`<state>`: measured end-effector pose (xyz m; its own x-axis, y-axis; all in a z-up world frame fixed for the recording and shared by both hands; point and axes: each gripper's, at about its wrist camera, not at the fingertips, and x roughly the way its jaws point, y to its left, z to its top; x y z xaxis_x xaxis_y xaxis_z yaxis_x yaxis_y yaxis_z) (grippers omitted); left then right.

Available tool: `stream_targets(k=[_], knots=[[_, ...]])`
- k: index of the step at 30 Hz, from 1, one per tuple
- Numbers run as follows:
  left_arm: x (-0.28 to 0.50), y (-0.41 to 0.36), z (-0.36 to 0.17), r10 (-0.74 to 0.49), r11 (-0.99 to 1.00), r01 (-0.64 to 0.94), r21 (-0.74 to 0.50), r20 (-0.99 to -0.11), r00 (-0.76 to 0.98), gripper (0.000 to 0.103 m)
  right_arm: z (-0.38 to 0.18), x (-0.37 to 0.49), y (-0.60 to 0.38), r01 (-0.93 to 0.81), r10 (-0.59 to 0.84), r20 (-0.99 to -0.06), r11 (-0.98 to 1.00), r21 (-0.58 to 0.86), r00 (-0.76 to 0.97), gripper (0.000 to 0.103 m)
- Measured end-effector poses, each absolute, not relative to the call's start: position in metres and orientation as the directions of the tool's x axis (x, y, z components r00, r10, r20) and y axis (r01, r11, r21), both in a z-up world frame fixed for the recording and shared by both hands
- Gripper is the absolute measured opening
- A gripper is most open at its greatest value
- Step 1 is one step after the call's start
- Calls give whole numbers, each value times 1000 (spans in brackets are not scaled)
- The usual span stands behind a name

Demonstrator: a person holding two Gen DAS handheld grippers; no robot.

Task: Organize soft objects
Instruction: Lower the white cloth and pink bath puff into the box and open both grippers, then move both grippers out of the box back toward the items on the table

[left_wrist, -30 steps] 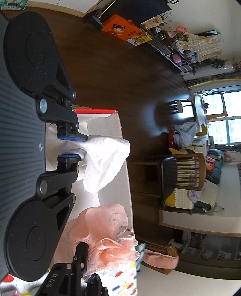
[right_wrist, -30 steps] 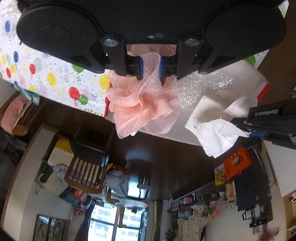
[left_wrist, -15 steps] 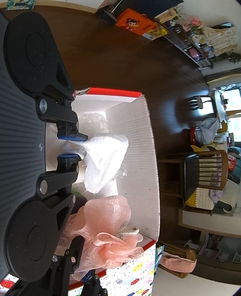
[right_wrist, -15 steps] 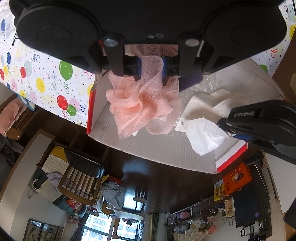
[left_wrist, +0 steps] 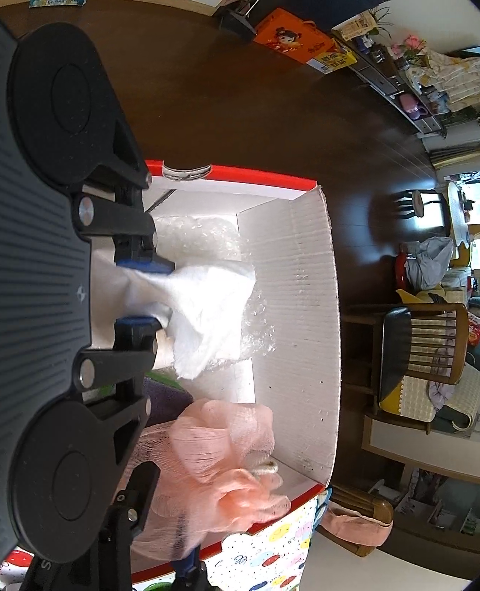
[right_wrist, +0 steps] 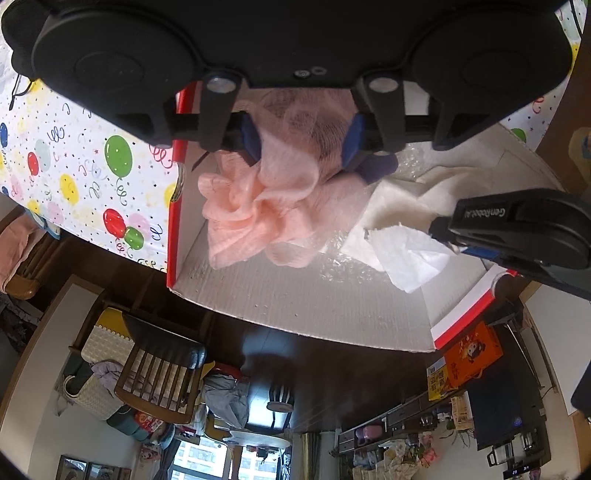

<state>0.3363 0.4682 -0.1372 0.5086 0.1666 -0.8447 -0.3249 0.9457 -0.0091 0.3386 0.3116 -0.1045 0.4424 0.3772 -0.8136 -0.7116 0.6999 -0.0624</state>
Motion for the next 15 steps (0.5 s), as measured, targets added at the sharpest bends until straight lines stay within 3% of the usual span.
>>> stream_targets(k=[2,3,4,15], knots=[[336,468,-136,157,947,-321,-20,-842,515,47,-103,337,310,-712,380,-810,699,-65,447,55],[335,467,-136,155,947,-322,-24,-842,517,66,-102,336,310,-712,382,-809,699,-64,448,55],[334,467,-135,154,946,-323,-26,-840,520,72,-101,336,309,-712,383,-808,700,-62,448,56],[317,456,-111,156,955,-295,-21,-811,564,72,-68,321,287,-717,458,-767,697,-5,450,70]])
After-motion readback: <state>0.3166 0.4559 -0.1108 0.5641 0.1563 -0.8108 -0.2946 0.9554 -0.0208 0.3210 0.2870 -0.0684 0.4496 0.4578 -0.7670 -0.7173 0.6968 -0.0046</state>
